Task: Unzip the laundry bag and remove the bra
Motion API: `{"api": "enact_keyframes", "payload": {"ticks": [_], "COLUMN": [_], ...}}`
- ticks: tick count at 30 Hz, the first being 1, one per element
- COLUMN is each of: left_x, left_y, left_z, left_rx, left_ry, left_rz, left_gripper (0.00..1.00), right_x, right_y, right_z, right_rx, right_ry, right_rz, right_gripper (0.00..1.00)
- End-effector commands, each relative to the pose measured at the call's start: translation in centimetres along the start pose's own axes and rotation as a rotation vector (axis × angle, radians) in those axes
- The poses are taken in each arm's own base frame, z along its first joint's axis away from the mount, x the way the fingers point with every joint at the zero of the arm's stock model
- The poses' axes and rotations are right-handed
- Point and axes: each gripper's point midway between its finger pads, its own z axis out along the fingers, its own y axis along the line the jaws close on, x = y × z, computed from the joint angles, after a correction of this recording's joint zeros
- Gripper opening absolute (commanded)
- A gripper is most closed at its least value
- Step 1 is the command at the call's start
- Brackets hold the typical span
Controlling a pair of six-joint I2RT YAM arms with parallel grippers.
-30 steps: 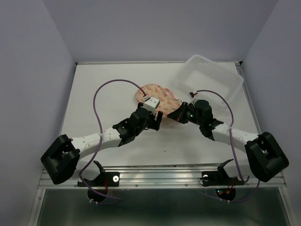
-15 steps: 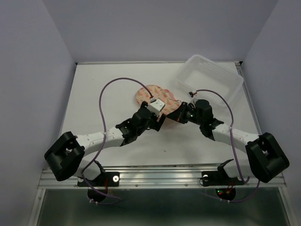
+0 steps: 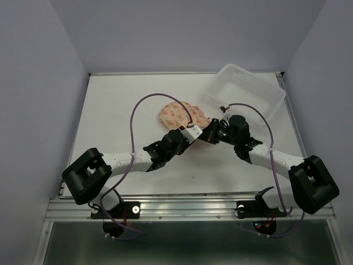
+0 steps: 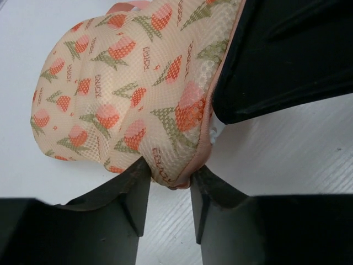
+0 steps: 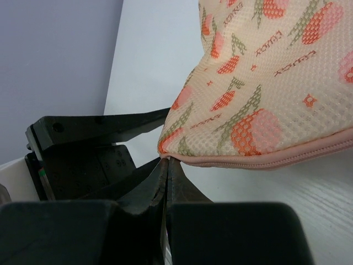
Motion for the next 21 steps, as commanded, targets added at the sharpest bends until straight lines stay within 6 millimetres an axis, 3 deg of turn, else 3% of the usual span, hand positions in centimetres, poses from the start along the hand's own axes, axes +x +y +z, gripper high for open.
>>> {"api": "enact_keyframes", "payload": {"ticks": [1,2,5,11,17,21], "left_x": [-2.8,-2.8,-2.7,-1.3,-1.2,-0.8], "left_y": [0.7,0.7,0.7,1.1,1.7,2.0], "left_z": [0.5,0.5,0.3,-1.1,-2.3,-2.6], "left_rx": [-0.03,-0.032,-0.032,-0.055,-0.077,-0.103], "left_ry": [-0.089,-0.089,-0.09,-0.079,-0.085,-0.062], "left_rz": [0.013,0.011,0.006,-0.041,-0.1,-0.128], "left_gripper": [0.42,0.33,0.22,0.04,0.0,0.0], "right_x": [-1.8,-1.8,-2.1,-3.8,-8.5,-11.6], "right_y": [3.2,3.3,3.6,3.8,3.8,2.4], "right_z": [-0.2,-0.2,-0.4,-1.1,-4.1,-6.4], "right_rx": [-0.096,-0.098,-0.101,-0.048,0.042,0.174], "right_ry": [-0.037,-0.037,-0.048,-0.117,-0.264,-0.372], "right_rz": [-0.061,-0.059,-0.062,-0.115,-0.145,-0.172], "right_gripper": [0.01,0.01,0.01,0.01,0.01,0.01]}}
